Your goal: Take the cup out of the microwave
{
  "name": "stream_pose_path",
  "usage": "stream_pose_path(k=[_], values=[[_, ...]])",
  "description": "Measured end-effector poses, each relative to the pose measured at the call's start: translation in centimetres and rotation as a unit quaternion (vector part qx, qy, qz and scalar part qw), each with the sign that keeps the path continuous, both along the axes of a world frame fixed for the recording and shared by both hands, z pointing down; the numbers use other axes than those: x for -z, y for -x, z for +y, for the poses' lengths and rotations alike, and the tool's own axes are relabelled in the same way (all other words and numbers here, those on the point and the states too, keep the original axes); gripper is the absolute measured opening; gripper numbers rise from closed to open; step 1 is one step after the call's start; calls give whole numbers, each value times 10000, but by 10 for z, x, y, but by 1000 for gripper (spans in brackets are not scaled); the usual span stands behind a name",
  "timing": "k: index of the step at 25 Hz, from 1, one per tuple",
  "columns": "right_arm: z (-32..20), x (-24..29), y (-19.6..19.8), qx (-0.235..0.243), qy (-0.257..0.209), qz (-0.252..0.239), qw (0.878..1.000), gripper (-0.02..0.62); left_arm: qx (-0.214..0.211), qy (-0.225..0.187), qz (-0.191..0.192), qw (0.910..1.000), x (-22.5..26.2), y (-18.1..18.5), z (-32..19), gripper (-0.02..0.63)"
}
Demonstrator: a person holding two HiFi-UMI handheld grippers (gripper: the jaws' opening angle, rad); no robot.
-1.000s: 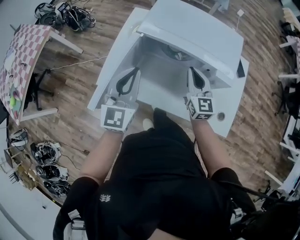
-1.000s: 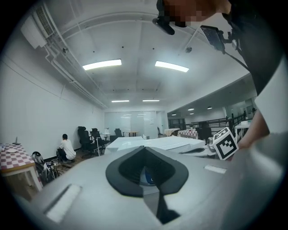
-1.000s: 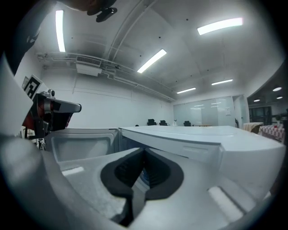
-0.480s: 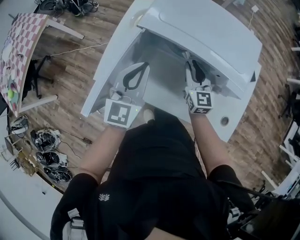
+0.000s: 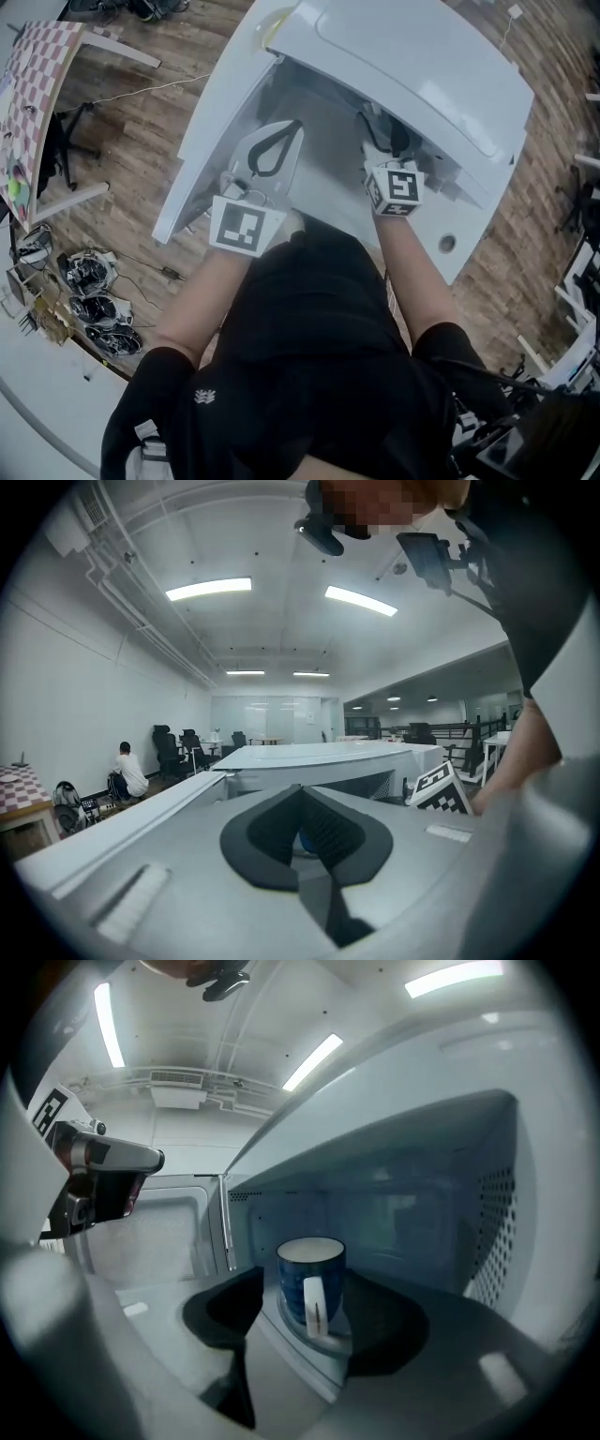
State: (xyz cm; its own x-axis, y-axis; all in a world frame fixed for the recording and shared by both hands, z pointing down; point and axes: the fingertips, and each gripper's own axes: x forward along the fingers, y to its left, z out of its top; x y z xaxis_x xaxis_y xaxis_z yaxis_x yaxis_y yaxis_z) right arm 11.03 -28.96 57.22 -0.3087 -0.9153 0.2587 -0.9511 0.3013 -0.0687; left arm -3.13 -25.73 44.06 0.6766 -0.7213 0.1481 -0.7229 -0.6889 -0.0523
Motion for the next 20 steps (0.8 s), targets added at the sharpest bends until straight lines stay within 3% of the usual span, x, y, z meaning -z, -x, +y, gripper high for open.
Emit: stream_pose_path(k=[9,20], values=[[-20,-11,0,-4,-30,-103,9999,334,-67,38,-84,9999,-14,-5,-8,6],[-46,-22,9,132,-31,-77,9999,370,60,288,-136,9995,-34,-2,-23,6]])
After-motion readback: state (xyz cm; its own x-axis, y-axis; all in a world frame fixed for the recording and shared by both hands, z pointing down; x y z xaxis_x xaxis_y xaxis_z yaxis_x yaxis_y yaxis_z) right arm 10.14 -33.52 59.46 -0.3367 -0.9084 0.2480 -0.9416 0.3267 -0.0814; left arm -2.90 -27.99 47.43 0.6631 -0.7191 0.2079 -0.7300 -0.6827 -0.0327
